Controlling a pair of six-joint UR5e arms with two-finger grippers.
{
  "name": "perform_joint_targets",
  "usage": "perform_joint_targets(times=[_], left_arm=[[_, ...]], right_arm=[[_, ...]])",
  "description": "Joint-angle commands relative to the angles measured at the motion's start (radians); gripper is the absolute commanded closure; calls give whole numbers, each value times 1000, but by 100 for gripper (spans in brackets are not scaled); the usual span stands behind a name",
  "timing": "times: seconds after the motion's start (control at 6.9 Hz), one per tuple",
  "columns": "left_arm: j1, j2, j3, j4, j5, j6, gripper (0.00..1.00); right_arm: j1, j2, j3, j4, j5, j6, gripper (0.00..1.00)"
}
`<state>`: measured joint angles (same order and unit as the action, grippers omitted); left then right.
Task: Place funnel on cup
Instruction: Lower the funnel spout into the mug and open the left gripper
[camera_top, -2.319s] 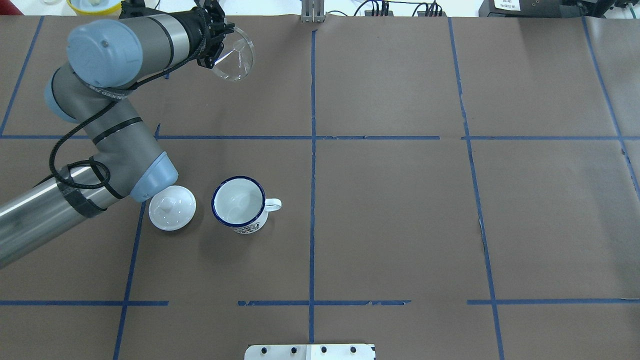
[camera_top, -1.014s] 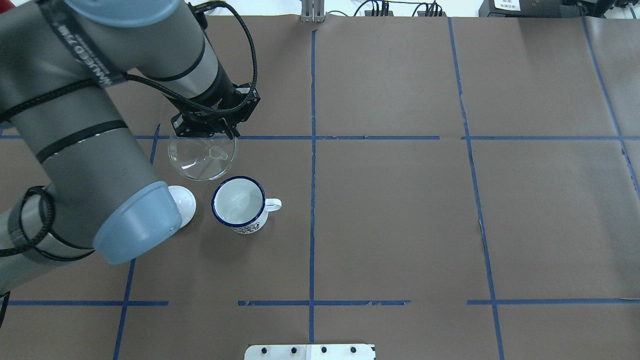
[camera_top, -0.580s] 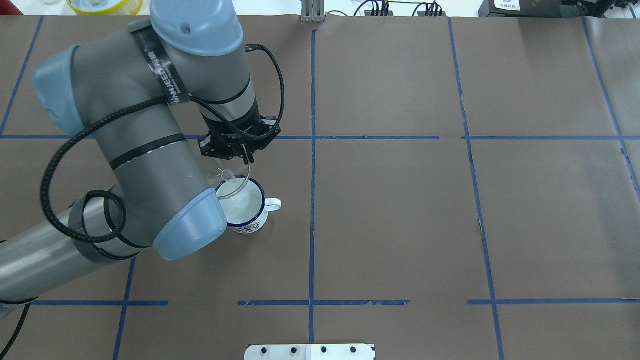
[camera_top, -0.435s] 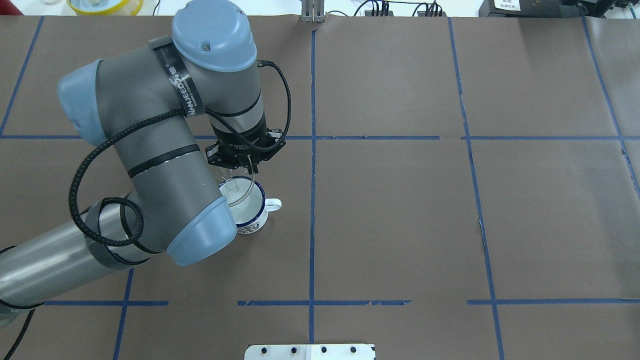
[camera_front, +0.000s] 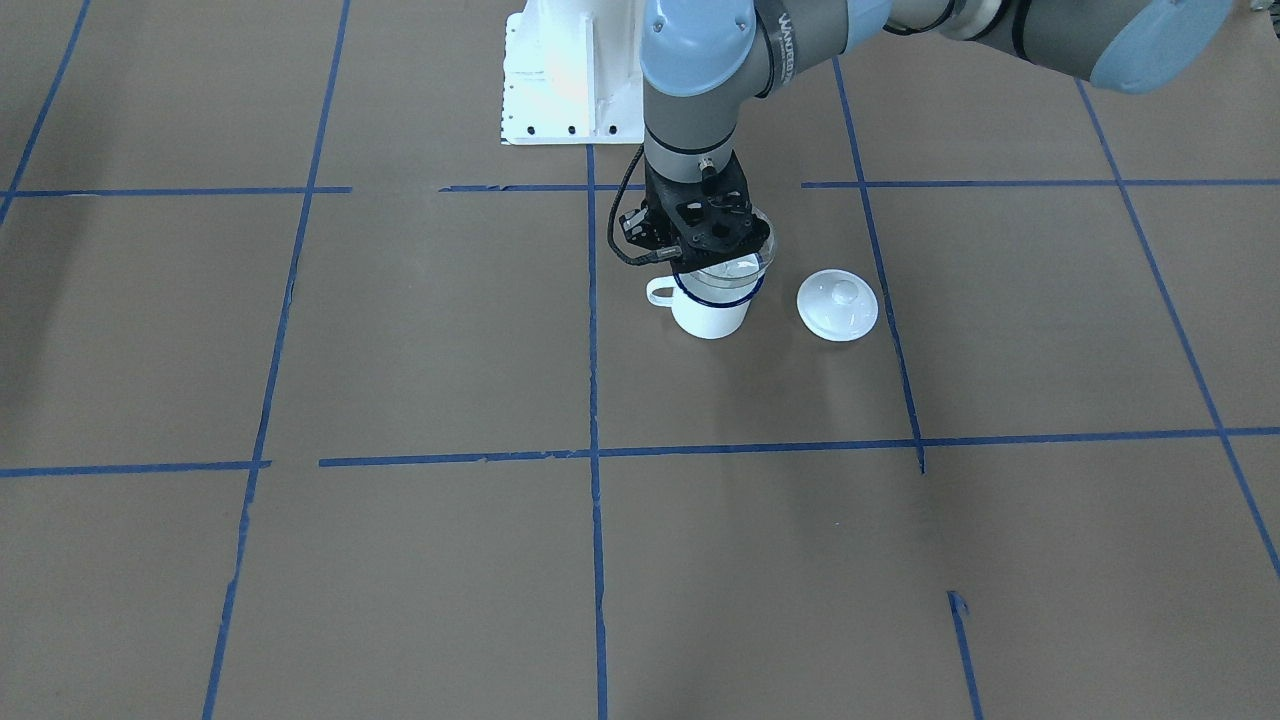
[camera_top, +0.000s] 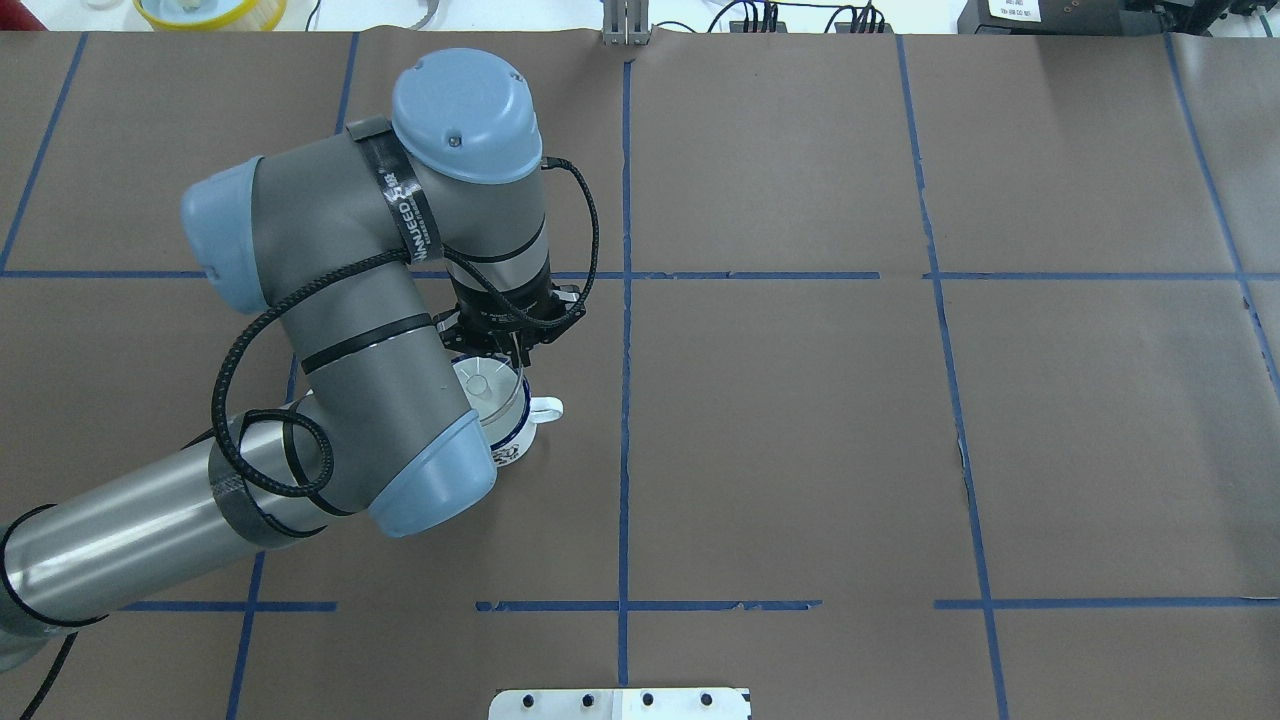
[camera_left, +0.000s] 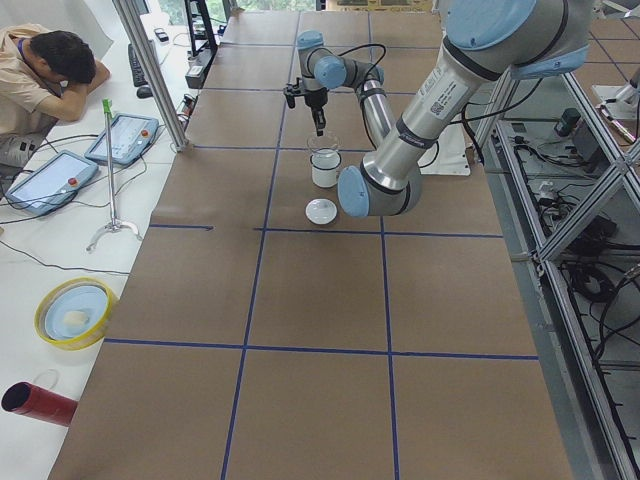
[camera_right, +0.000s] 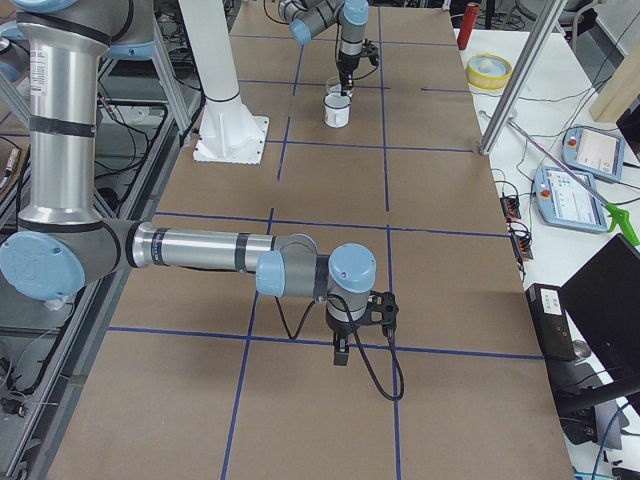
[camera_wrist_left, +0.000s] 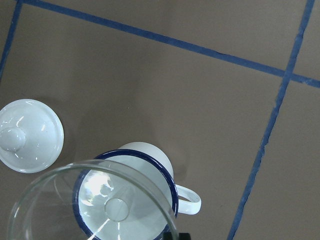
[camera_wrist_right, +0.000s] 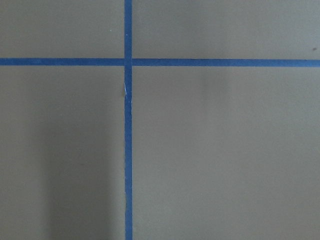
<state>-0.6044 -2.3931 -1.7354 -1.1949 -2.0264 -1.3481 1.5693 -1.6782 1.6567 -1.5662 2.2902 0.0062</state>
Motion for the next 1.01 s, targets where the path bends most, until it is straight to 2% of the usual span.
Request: perform_joint_targets(times=[0.0,0.87], left_arm=[[18,37,7,-40,2,12,100],[35,45,17,-83,8,14,100]], right_arm=[[0,0,0,0,0,0,0],[0,0,0,0,0,0,0]])
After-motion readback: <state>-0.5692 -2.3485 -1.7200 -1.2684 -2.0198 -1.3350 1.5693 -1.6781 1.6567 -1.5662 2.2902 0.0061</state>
